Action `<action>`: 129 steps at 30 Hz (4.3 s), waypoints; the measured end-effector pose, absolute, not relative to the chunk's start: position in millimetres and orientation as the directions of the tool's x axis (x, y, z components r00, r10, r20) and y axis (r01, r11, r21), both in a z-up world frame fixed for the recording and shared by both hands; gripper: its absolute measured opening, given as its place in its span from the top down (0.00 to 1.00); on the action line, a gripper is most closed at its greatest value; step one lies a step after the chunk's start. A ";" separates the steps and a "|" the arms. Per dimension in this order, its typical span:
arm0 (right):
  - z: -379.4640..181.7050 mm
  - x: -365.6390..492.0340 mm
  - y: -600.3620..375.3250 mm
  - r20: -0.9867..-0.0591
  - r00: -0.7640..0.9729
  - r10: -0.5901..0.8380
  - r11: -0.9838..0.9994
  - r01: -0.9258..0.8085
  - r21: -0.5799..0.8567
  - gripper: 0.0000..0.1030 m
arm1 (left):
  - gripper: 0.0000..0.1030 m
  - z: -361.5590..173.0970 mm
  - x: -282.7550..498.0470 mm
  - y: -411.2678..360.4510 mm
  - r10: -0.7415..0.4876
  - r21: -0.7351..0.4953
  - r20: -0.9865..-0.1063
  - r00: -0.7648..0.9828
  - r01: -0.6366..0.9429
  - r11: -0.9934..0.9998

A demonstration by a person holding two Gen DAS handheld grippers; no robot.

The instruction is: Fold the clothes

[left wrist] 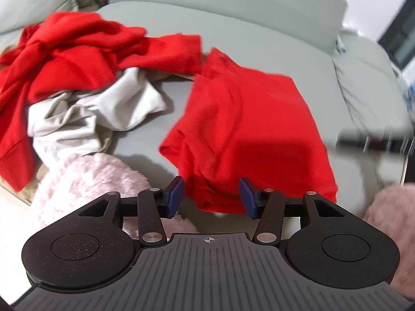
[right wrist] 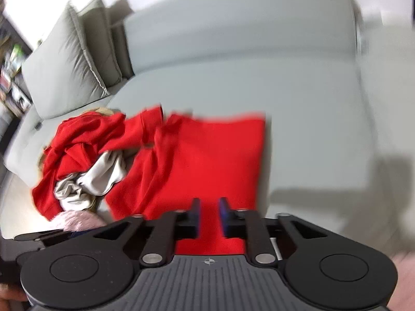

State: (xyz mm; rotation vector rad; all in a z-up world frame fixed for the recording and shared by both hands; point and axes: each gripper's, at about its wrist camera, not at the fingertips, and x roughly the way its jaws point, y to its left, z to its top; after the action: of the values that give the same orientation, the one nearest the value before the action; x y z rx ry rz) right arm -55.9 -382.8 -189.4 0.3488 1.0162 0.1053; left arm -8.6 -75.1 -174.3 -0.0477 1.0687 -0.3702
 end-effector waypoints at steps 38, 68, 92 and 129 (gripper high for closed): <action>-192.9 -55.4 -365.9 -0.803 0.559 0.207 0.952 0.073 0.296 0.62 | 0.54 -192.3 -1.8 -131.2 -0.295 -0.085 -0.873 0.389 0.473 0.877; -221.3 -42.7 -341.2 -0.867 0.462 0.188 0.980 -0.029 0.196 0.86 | 0.66 -212.9 7.3 -154.9 -0.248 -0.026 -0.896 0.369 0.513 0.858; -195.1 -76.4 -362.0 -0.875 0.460 0.153 0.972 0.090 0.217 0.76 | 0.63 -194.2 -16.8 -127.0 -0.230 -0.034 -0.893 0.387 0.452 0.892; -193.6 -75.3 -364.4 -0.836 0.526 0.158 0.967 0.088 0.238 0.80 | 0.60 -210.0 -5.4 -128.7 -0.210 -0.061 -0.923 0.322 0.417 0.907</action>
State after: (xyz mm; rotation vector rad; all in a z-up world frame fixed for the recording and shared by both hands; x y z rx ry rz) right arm -75.3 -364.4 -193.6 0.2643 1.0191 0.0422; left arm -5.4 -128.7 -210.0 0.2019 1.1748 -0.4150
